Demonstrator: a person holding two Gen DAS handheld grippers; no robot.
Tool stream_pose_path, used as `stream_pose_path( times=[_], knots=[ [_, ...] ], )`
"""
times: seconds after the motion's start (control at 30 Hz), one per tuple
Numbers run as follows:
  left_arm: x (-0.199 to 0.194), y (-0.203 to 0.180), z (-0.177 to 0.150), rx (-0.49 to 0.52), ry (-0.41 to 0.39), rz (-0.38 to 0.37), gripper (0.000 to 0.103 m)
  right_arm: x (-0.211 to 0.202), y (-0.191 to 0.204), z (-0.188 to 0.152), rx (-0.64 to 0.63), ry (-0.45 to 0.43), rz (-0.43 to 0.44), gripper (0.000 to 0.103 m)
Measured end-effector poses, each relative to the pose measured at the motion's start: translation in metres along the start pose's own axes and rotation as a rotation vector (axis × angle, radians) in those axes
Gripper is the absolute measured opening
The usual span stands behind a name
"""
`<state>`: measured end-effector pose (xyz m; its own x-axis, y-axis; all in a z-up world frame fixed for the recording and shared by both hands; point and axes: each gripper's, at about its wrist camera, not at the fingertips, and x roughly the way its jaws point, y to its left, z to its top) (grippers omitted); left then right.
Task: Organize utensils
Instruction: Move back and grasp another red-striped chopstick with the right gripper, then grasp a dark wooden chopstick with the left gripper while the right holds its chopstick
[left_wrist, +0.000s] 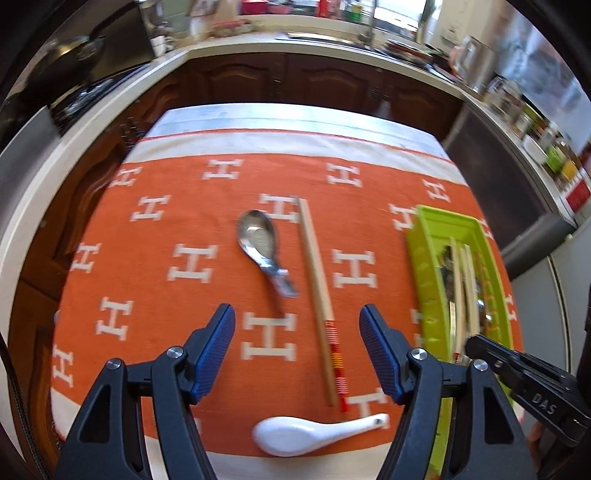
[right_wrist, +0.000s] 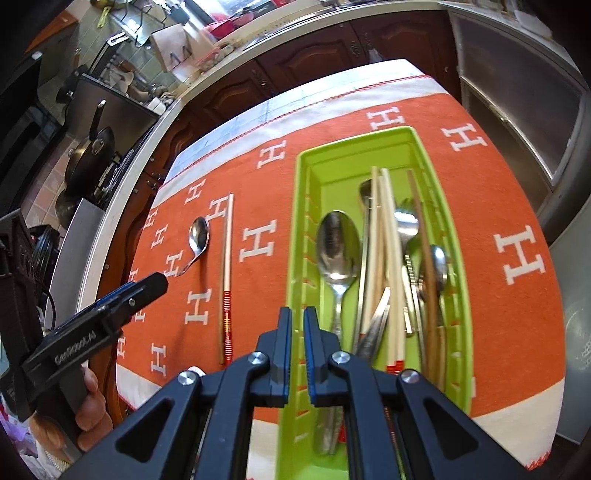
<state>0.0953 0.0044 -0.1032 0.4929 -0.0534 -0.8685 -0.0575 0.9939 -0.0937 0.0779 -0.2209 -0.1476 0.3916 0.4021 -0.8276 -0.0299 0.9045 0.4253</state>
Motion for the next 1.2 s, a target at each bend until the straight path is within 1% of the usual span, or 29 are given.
stream_pose_path(
  times=[0.13, 0.3, 0.63, 0.83, 1.0, 1.2],
  knots=[
    [-0.002, 0.028, -0.001, -0.05, -0.014, 0.036, 0.071, 0.005, 0.017, 0.002, -0.036, 0.01, 0.001, 0.006],
    [0.003, 0.052, -0.007, -0.09, -0.004, 0.051, 0.071, 0.013, 0.038, 0.005, -0.091, 0.025, -0.002, 0.006],
    [0.008, 0.068, -0.012, -0.091, -0.011, 0.073, 0.071, 0.034, 0.069, 0.009, -0.17, 0.062, -0.029, 0.006],
    [0.018, 0.077, -0.013, -0.102, 0.011, 0.068, 0.072, 0.056, 0.08, 0.009, -0.199, 0.106, -0.047, 0.006],
    [0.028, 0.085, -0.016, -0.107, 0.029, 0.071, 0.072, 0.079, 0.09, 0.005, -0.244, 0.152, -0.084, 0.006],
    [0.04, 0.092, -0.018, -0.114, 0.054, 0.07, 0.072, 0.097, 0.096, 0.002, -0.256, 0.192, -0.099, 0.006]
  ],
)
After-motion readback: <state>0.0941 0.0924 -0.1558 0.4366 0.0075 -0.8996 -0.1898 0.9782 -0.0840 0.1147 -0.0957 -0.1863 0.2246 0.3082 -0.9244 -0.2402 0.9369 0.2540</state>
